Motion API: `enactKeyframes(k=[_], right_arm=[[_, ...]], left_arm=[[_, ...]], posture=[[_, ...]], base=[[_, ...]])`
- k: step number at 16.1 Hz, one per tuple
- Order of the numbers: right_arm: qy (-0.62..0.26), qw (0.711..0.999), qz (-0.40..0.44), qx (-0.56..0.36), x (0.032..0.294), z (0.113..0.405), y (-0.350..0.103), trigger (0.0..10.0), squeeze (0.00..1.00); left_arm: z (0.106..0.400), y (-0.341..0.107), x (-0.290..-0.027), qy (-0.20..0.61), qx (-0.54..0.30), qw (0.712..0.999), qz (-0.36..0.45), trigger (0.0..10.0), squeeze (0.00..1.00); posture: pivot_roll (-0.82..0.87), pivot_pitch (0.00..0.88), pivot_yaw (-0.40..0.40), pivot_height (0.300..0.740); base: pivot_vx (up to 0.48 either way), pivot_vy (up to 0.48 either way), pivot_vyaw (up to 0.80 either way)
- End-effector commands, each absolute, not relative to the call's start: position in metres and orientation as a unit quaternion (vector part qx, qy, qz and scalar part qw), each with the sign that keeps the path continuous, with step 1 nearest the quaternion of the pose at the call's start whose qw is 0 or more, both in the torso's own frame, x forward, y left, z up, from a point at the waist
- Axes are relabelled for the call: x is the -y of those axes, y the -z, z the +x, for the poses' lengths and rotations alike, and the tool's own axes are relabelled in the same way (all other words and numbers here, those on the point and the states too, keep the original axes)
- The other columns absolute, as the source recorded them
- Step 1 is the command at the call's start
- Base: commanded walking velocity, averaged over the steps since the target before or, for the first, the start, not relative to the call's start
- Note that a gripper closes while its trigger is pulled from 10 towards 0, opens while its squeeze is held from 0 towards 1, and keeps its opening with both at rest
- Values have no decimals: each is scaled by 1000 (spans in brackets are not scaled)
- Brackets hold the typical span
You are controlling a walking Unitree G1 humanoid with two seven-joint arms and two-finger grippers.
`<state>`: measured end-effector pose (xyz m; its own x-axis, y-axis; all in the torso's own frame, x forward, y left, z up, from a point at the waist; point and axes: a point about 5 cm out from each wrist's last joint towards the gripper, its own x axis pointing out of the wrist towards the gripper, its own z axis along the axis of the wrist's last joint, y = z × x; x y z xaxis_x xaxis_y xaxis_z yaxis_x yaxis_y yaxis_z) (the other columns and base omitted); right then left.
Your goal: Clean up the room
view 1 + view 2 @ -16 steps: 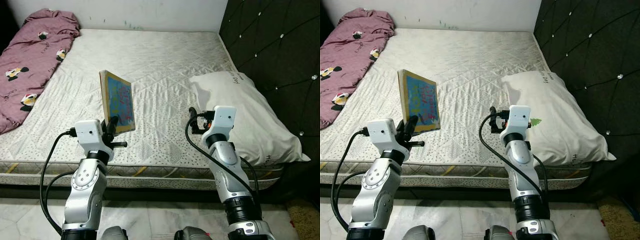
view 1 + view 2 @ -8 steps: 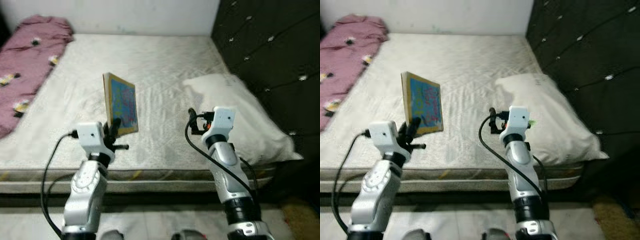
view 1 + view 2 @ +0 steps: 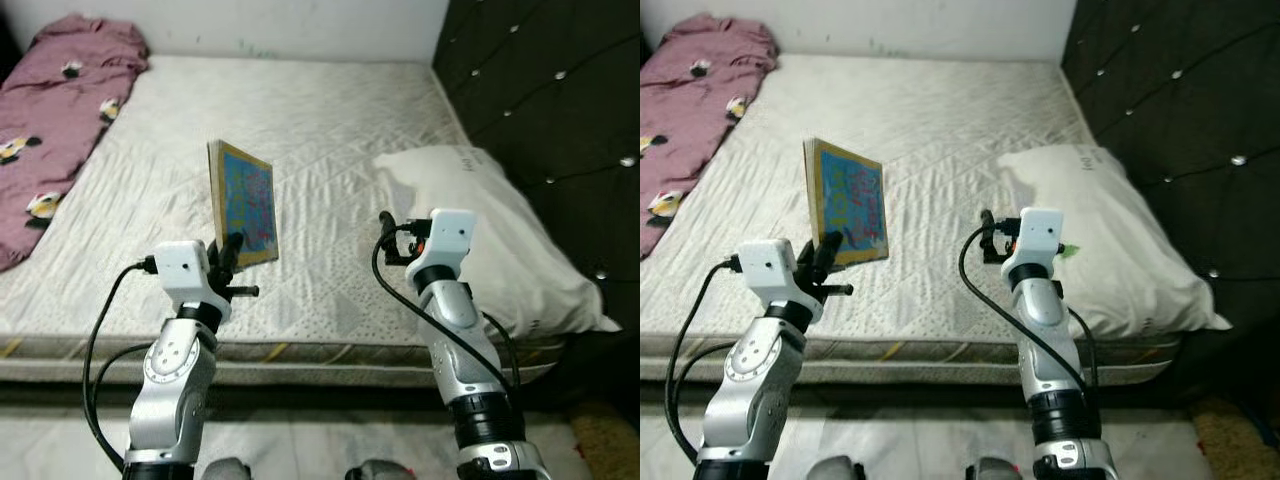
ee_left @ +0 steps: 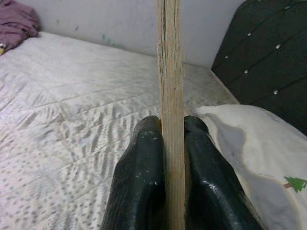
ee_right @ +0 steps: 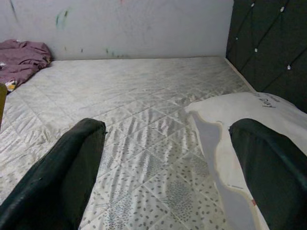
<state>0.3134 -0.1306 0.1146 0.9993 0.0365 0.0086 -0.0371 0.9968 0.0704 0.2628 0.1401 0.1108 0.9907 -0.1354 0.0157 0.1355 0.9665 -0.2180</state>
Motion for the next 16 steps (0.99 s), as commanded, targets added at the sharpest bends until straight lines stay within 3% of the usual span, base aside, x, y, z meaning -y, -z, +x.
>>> enactKeyframes(k=[1,7,16], right_arm=[[-14,1000,25,8,133,310,-116,10000,0],[-2,1000,29,10,136,302,-115,10000,0],[-7,999,33,11,134,306,-118,10000,0]], left_arm=[[265,-120,-137,80,18,991,-106,10000,0],[268,-119,-137,92,12,990,-103,10000,0],[270,-121,-138,89,15,991,-101,10000,0]], posture=[[-158,40,29,740],[-185,49,64,740],[-169,35,49,740]], base=[[0,0,0],[0,0,0],[0,0,0]])
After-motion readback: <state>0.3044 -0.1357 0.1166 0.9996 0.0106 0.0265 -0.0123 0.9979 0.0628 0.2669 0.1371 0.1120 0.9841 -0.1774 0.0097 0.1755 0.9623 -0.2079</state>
